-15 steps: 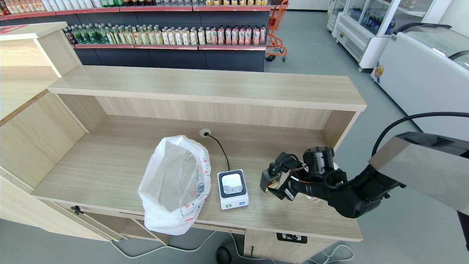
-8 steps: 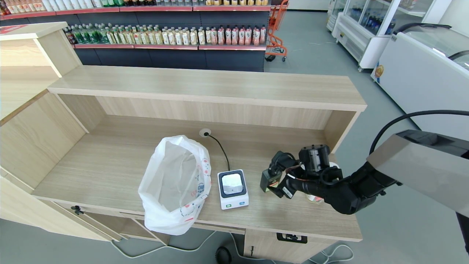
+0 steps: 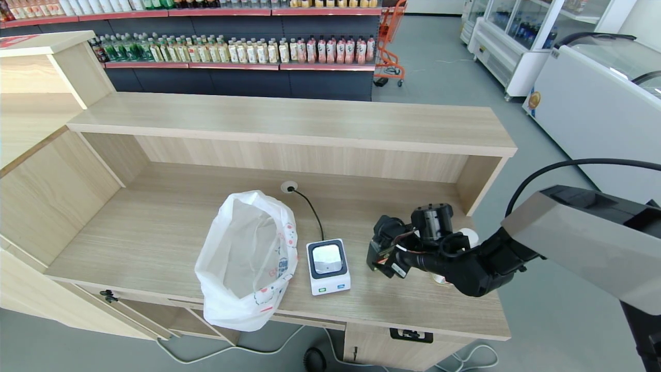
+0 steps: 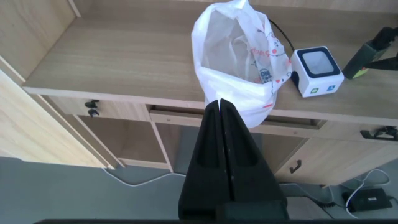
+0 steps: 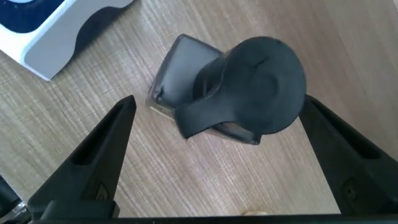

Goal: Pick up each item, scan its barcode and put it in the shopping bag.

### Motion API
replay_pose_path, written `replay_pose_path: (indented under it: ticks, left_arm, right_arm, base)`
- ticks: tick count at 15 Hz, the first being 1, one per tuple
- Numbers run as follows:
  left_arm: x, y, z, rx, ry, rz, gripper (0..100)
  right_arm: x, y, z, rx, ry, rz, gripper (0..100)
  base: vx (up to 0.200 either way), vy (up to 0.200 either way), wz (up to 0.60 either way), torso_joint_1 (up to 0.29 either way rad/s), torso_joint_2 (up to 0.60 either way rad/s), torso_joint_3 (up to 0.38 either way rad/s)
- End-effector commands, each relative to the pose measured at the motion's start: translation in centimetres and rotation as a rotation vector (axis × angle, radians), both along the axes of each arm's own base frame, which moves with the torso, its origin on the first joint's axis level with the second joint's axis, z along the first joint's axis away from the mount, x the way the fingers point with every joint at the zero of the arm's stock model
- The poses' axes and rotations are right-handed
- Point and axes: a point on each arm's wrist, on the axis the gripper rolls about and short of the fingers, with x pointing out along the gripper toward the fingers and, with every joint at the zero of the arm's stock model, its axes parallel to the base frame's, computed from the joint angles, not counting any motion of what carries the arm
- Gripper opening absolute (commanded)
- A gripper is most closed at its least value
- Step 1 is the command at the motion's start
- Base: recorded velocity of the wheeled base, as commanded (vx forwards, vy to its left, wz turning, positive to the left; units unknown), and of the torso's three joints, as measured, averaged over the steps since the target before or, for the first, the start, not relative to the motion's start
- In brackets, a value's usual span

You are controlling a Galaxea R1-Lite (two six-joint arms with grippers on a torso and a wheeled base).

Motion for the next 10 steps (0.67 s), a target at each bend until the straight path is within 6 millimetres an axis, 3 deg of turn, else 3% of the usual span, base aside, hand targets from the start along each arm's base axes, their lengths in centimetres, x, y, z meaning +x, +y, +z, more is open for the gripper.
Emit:
replay_pose_path:
  ticks: [1, 10]
  left_arm:
    - [0.01, 0.0, -0.01, 0.0, 0.001, 0.0, 0]
    - [0.01, 0.0, -0.01, 0.0, 0.001, 0.0, 0]
  right_arm:
    - [0.62, 0.01, 0.4, -0.019, -0.032, -0.015, 100]
    - [1.35, 0.51, -0.44, -0.049, -0.041, -0.022, 100]
  base:
    - [0.0, 0.0, 0.0, 0.0, 0.0, 0.0]
    - [0.0, 0.0, 0.0, 0.0, 0.0, 0.0]
